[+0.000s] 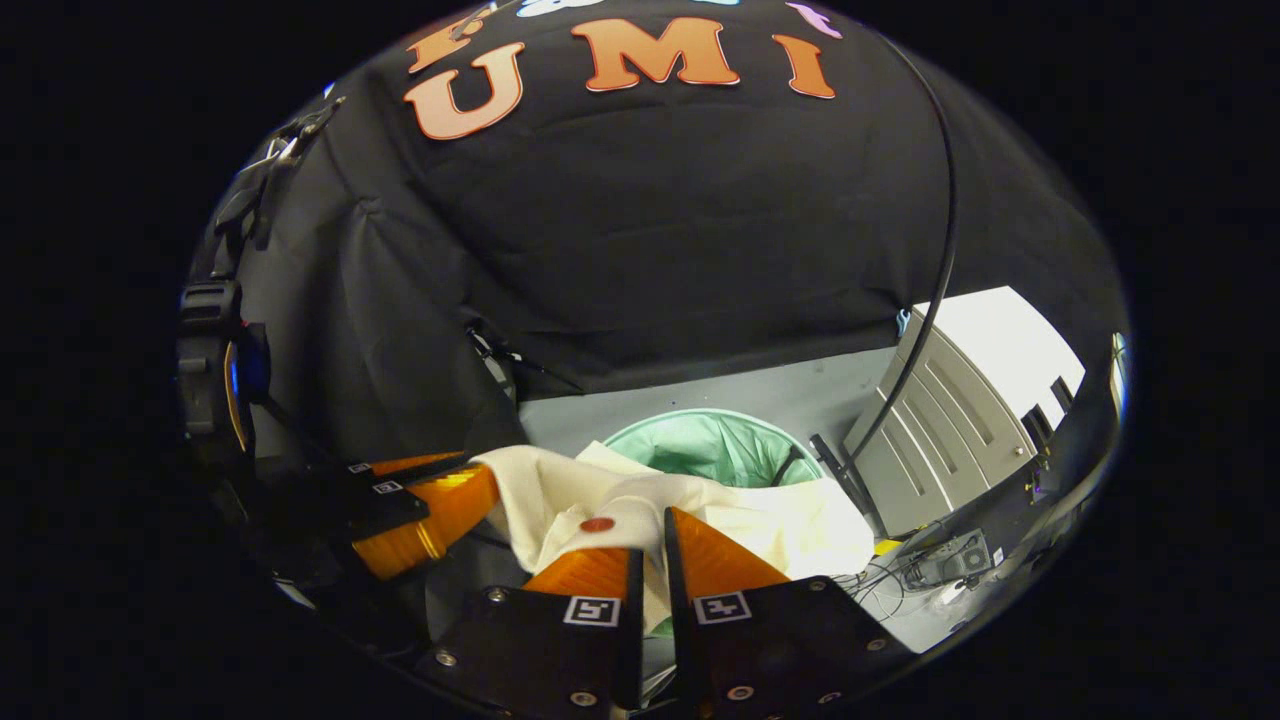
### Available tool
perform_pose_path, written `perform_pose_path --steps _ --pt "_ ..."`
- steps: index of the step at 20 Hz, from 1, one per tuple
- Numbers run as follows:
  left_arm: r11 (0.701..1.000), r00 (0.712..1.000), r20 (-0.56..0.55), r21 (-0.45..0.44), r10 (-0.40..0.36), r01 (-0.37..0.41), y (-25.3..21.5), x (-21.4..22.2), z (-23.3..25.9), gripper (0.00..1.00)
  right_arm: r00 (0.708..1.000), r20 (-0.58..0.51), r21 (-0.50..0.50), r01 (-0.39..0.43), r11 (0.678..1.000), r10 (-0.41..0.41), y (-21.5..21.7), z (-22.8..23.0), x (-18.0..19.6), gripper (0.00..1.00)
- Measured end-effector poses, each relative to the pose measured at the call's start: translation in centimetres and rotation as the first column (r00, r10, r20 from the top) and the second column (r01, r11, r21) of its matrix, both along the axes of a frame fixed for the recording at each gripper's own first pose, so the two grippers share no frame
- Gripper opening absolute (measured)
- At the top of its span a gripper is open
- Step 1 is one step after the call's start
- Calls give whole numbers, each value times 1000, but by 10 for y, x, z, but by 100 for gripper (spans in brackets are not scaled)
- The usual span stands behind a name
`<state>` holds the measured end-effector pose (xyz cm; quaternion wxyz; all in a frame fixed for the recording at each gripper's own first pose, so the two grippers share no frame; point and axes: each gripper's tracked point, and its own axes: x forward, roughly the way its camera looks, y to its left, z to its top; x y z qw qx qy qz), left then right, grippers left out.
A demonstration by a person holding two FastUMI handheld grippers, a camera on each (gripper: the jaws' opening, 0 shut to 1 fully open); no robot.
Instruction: Grasp the clothes on the hanger with both hands and then place them into the laundry hamper below.
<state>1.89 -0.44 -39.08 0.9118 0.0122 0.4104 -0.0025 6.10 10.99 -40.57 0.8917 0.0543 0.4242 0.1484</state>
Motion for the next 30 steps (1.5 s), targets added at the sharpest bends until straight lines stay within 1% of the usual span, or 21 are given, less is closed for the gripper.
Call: perform_pose_path --steps 1,2,3,5,6,7,8,9,10,11,12,13,14,16,17,18,22,26,28,29,30 --pt "1000 1000 7 -1 -4 4 -1 1 3 34 1000 1 -9 2 1000 -2 -3 1 -3 15" --pt "1000 1000 11 4 -7 7 -1 4 4 38 1000 3 -16 7 1000 -7 -4 -1 -2 25" --pt "1000 1000 11 9 -15 15 -1 6 2 51 1000 12 -22 13 1000 -12 -5 1 2 27" --pt "1000 1000 8 17 -25 25 -2 5 3 63 1000 11 -30 22 999 -22 -6 -1 2 54" --pt "1000 1000 3 14 -23 23 -3 2 1 70 999 6 -33 32 999 -32 -8 -2 1 62" --pt "1000 1000 0 9 -14 14 -1 0 1 85 999 0 -33 38 999 -38 -10 -6 -1 66" --pt "1000 1000 -3 3 -2 2 0 -4 0 80 999 -7 -29 47 998 -47 -12 -5 -4 73" --pt "1000 1000 -5 -6 9 -9 1 -7 -2 82 998 -17 -21 55 998 -56 -13 -9 -5 79" --pt "1000 1000 -4 -13 16 -16 1 -10 -2 88 998 -33 -14 60 998 -60 -13 -11 -9 90" --pt "1000 1000 2 -14 18 -18 3 -12 -1 92 997 -46 -9 66 998 -66 -15 -14 -13 93" --pt "1000 1000 11 -12 16 -16 3 -13 1 88 996 -54 -5 70 998 -70 -17 -15 -16 94" --pt "1000 1000 20 -6 9 -9 2 -15 5 92 996 -57 -6 73 997 -73 -17 -15 -19 94" --pt "1000 999 37 0 3 -3 1 -16 9 88 996 -51 -10 76 997 -76 -19 -14 -20 95" --pt "1000 998 66 4 -10 10 -2 -16 21 92 997 -26 -26 78 997 -79 -26 -8 -19 95" --pt "1000 997 75 4 -14 13 -5 -17 26 84 997 -9 -29 80 996 -80 -28 -2 -19 95" --pt "1000 996 88 3 -14 14 -6 -19 33 87 996 13 -26 83 996 -83 -28 7 -19 95" --pt "1000 981 191 -3 -22 23 -8 -16 77 88 985 145 -28 93 995 -88 -36 65 -13 95" --pt "999 948 316 -17 -23 30 -12 -12 136 87 953 290 -21 97 995 -87 -37 137 -9 95" --pt "999 918 395 -20 -26 37 -13 -13 173 87 926 366 -14 111 994 -98 -44 176 -9 95" --pt "999 900 434 -24 -27 41 -15 -13 192 91 909 402 -6 118 993 -106 -47 194 -11 95" --pt "999 884 467 -29 -24 43 -15 -15 210 87 893 435 2 125 992 -113 -51 212 -14 95"
